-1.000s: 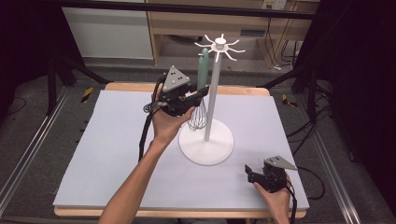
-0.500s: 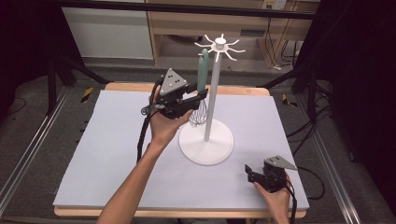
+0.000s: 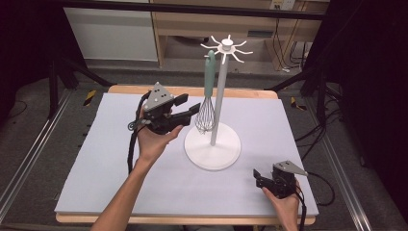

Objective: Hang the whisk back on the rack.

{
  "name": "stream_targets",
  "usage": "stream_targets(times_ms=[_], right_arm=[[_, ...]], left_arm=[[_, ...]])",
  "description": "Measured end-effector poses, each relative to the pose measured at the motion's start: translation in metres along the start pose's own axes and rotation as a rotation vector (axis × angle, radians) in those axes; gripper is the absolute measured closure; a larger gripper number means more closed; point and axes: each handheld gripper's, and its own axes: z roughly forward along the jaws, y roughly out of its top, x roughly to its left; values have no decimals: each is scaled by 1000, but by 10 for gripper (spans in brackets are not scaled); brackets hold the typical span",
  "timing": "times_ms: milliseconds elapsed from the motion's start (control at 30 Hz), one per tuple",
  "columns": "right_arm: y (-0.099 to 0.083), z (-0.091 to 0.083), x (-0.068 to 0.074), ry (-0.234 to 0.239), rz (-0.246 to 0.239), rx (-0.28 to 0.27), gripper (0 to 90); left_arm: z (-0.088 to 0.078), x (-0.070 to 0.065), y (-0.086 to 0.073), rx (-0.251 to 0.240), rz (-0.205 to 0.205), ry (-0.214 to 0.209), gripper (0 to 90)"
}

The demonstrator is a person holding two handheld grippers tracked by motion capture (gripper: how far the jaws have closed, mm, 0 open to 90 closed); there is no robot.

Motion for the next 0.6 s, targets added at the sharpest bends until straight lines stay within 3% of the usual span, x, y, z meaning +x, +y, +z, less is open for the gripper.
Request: stream_targets(times_ms=[600], right_arm=[[-1, 0, -2, -12, 8, 9, 204]], left_arm=[[-21, 11, -50, 80, -7, 4, 384]])
